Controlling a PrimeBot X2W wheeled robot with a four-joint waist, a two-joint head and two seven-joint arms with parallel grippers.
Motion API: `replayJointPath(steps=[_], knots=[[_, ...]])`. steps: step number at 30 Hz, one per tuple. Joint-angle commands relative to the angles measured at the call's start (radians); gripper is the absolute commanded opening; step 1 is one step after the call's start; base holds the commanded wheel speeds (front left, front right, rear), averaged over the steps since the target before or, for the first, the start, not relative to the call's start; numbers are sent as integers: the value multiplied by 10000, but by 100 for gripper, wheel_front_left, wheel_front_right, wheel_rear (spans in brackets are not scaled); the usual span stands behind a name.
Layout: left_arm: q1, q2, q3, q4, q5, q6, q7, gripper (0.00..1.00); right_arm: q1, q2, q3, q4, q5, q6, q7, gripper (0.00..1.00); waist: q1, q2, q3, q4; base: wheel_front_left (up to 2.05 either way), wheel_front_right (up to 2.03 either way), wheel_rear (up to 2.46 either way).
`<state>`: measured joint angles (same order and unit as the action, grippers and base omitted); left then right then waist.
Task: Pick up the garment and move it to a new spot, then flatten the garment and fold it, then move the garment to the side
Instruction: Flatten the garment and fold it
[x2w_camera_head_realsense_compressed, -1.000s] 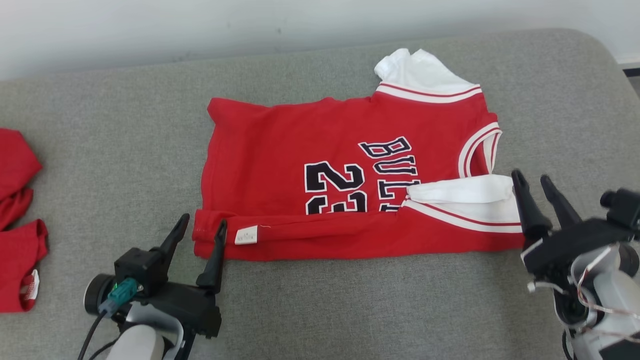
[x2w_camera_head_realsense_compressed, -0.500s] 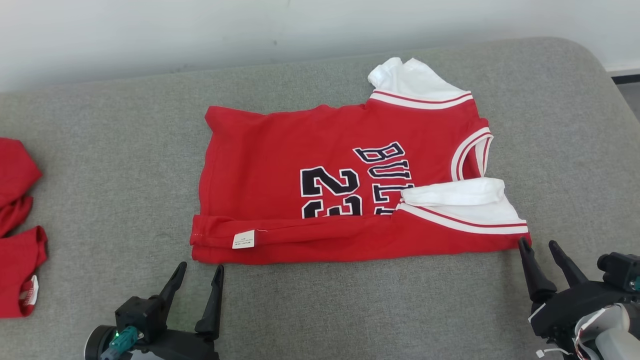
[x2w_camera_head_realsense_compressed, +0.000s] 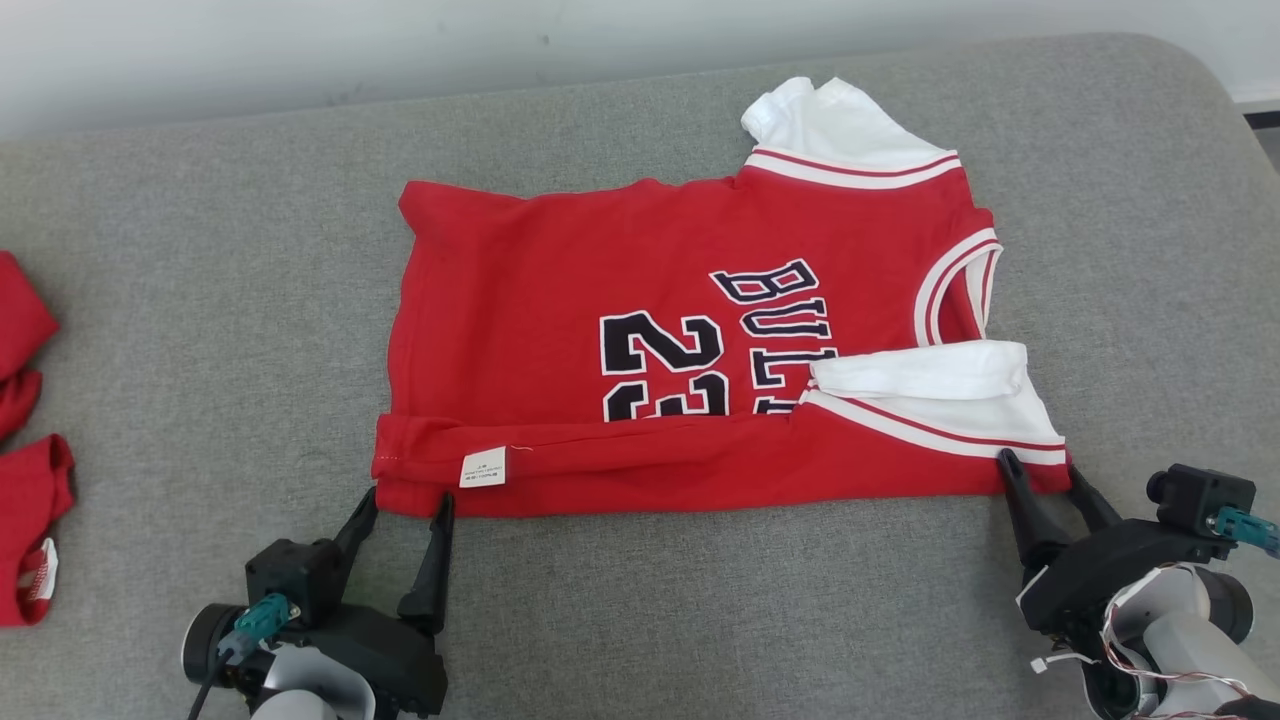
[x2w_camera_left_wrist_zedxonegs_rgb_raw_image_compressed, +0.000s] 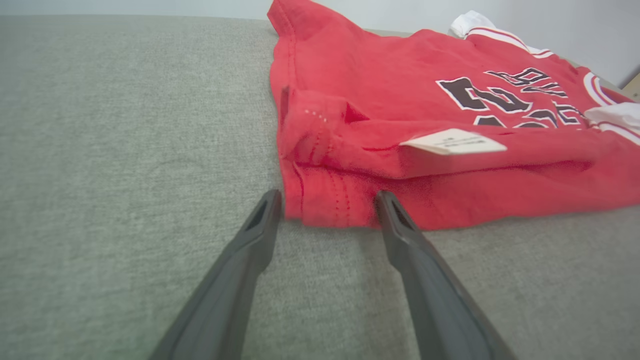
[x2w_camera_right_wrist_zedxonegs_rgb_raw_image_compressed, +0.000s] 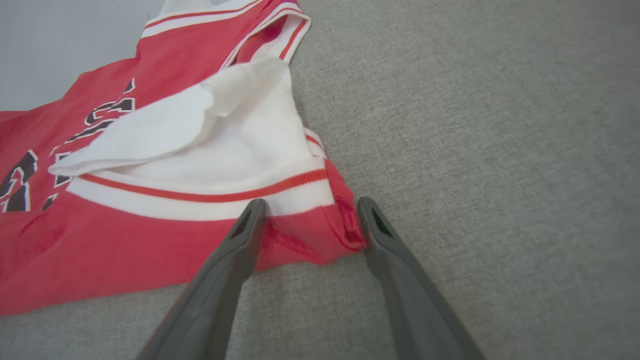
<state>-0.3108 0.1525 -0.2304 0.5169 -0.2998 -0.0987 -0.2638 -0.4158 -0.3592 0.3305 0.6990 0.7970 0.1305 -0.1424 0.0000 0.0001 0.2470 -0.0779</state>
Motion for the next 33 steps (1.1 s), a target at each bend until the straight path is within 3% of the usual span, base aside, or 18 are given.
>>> replayJointPath(steps=[1, 2, 9, 20, 26, 32, 33], knots=[[-190, -16, 30, 203, -43, -48, -6, 5, -115, 57, 127, 154, 105, 1, -66, 0, 0, -1, 26, 33, 0, 0, 0], [-261, -48, 60, 285, -73, -55, -7, 0, -157, 107, 226, 195, 172, 1, -101, 0, 0, -1, 22, 42, 0, 0, 0], [191, -240, 308, 154, -205, -164, -8, 0, 82, -16, 574, 243, 752, 1, -595, 0, 0, -1, -494, 226, 0, 0, 0], [2177, -441, 786, -1384, -215, -81, -8, 0, 1627, -676, 597, -1034, 1369, 1, -845, 0, 0, -1, -1303, 428, 0, 0, 0], [3383, -587, 1016, -2013, -401, 87, -8, 0, 3147, -1155, -79, -2233, 1508, -11, -470, 0, 0, -1, -1485, 460, 0, 0, 0], [3803, -721, 1023, -1966, -388, 151, -8, 0, 4004, -865, -906, -2840, 1250, -12, -17, 0, 0, -1, -1523, 422, 0, 0, 0], [3795, -748, 1034, -1979, -371, 174, -8, 22, 4043, -789, -1042, -2884, 1183, -12, 44, 41, 0, -1, -1537, 415, 0, 0, 0]])
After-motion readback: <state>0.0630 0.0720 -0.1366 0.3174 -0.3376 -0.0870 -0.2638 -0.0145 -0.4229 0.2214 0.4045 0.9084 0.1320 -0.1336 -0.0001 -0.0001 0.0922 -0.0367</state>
